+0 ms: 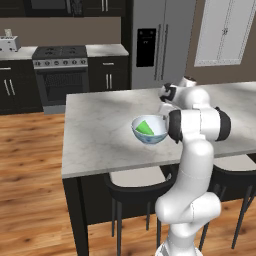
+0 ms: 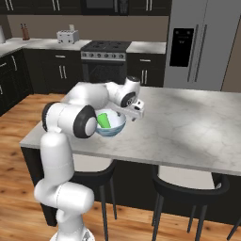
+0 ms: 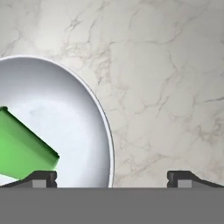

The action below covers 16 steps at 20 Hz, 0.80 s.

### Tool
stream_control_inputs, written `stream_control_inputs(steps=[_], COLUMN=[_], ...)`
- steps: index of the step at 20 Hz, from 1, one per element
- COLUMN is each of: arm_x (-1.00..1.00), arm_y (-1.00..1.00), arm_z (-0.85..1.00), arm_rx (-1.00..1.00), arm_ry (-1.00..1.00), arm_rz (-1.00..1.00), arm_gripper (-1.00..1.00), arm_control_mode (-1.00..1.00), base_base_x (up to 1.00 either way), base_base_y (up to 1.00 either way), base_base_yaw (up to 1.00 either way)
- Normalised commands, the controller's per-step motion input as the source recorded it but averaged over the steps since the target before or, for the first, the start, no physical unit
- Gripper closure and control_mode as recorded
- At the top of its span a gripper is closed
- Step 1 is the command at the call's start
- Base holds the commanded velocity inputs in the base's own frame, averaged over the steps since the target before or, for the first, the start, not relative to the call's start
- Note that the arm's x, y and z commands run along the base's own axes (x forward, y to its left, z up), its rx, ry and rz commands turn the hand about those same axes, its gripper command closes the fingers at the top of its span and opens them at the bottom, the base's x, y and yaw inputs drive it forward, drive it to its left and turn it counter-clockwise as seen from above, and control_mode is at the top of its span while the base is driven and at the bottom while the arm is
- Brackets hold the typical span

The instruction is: Place the cup inside the bowl on the dining table and move the bowl to any counter.

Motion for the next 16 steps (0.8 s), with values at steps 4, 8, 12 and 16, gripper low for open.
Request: stream_control_inputs(steps=[4,8,12,16], arm_x=[0.00,0.00,0.00,0.00], arm_y=[-0.16,0.00,0.00,0.00], arm_z=[-0.01,0.00,0.00,0.00], arm_rx=[0.08,0.14,0.16,0.15], arm_ry=[0.00,0.00,0.00,0.00], arm_rz=[0.00,0.00,0.00,0.00], arm_gripper=[-1.00,-1.00,-1.00,-1.00], arm_control_mode=[-1.00,-1.00,-1.00,-1.00], base_base_x=[0.00,0.00,0.00,0.00], base_base_y=[0.00,0.00,0.00,0.00], base_base_yaw=[0.00,0.00,0.00,0.00])
